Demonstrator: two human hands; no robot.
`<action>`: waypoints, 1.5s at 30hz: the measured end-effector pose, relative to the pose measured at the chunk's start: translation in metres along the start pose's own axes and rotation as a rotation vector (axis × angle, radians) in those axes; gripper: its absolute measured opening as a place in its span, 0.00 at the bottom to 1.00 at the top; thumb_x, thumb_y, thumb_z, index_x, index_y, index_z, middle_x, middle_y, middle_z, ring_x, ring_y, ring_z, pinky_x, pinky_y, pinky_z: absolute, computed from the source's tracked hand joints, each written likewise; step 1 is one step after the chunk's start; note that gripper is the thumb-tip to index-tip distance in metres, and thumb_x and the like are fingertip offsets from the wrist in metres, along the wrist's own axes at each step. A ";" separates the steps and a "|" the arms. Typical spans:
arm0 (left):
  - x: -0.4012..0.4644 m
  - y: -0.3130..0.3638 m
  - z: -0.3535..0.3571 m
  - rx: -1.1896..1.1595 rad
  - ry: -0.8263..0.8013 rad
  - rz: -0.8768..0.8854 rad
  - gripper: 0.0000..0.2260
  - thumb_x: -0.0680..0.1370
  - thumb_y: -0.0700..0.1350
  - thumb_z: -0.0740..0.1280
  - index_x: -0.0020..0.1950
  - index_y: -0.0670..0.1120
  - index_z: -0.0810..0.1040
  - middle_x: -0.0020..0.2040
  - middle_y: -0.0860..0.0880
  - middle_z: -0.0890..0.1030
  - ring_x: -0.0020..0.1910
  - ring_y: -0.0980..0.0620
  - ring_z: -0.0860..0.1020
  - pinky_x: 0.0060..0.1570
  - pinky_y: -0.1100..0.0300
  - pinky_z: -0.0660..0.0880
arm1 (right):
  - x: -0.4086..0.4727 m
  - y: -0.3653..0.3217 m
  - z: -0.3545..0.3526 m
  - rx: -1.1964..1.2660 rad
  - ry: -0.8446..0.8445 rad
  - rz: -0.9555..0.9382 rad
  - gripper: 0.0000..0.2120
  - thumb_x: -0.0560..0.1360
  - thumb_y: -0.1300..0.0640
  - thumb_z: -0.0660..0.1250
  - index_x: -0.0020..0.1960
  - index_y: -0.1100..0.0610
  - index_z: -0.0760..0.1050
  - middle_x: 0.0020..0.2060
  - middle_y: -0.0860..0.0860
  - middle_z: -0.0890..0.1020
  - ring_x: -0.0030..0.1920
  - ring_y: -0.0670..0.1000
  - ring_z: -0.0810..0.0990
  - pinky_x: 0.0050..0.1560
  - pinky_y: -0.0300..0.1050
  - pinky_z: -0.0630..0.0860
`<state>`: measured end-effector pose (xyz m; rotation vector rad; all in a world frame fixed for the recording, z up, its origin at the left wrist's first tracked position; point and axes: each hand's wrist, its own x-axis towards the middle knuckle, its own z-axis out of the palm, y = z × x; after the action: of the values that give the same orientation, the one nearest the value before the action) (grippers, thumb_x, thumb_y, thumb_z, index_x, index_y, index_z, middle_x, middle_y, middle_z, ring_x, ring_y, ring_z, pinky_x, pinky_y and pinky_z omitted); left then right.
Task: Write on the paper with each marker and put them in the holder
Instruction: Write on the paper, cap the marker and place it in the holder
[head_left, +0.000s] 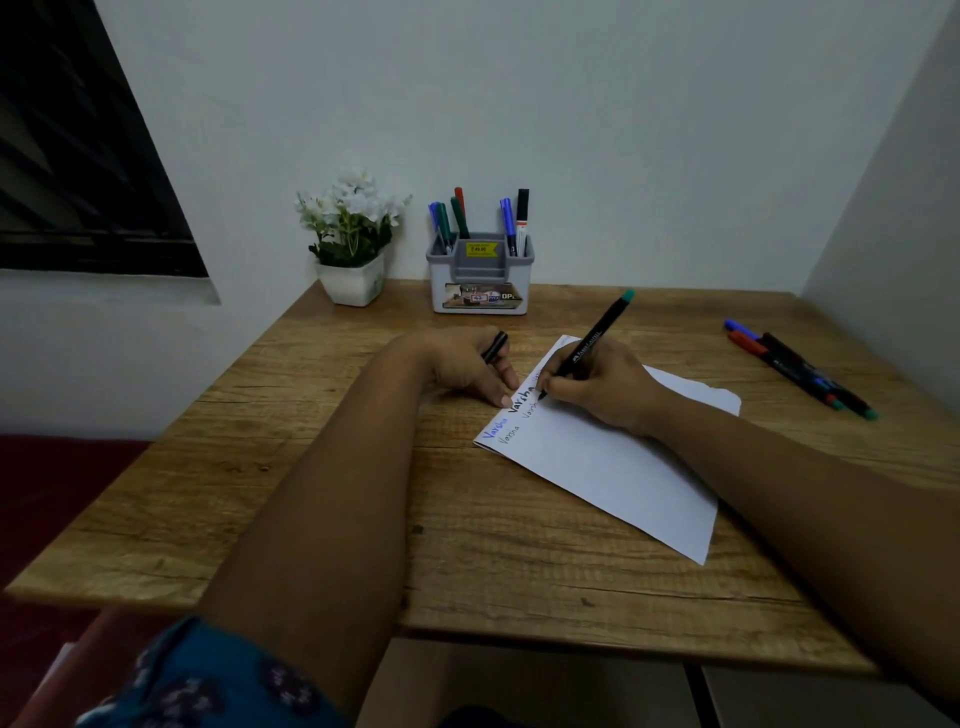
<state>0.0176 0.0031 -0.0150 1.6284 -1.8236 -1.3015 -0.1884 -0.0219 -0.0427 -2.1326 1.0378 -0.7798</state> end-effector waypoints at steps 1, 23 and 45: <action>0.000 0.000 0.000 -0.003 -0.002 0.001 0.21 0.69 0.29 0.73 0.49 0.47 0.67 0.54 0.44 0.81 0.52 0.49 0.80 0.63 0.48 0.75 | -0.001 -0.001 0.000 -0.008 -0.011 -0.007 0.01 0.71 0.61 0.73 0.43 0.57 0.84 0.38 0.47 0.82 0.39 0.38 0.78 0.39 0.26 0.71; 0.012 0.014 0.002 -1.071 0.248 0.196 0.17 0.85 0.47 0.50 0.64 0.38 0.70 0.51 0.38 0.83 0.46 0.47 0.84 0.39 0.60 0.81 | -0.004 -0.011 -0.017 0.432 0.240 -0.058 0.06 0.73 0.61 0.73 0.43 0.58 0.76 0.34 0.55 0.80 0.31 0.47 0.78 0.34 0.39 0.76; 0.015 0.041 0.043 -0.996 0.292 0.183 0.12 0.83 0.45 0.56 0.52 0.41 0.77 0.48 0.42 0.82 0.47 0.46 0.81 0.54 0.54 0.76 | -0.007 -0.011 -0.013 -0.338 0.294 -0.549 0.13 0.78 0.51 0.62 0.58 0.57 0.75 0.46 0.49 0.83 0.45 0.48 0.82 0.40 0.47 0.78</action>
<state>-0.0432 0.0019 -0.0081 0.9866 -0.8578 -1.4344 -0.1965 -0.0144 -0.0275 -2.7049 0.7622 -1.2793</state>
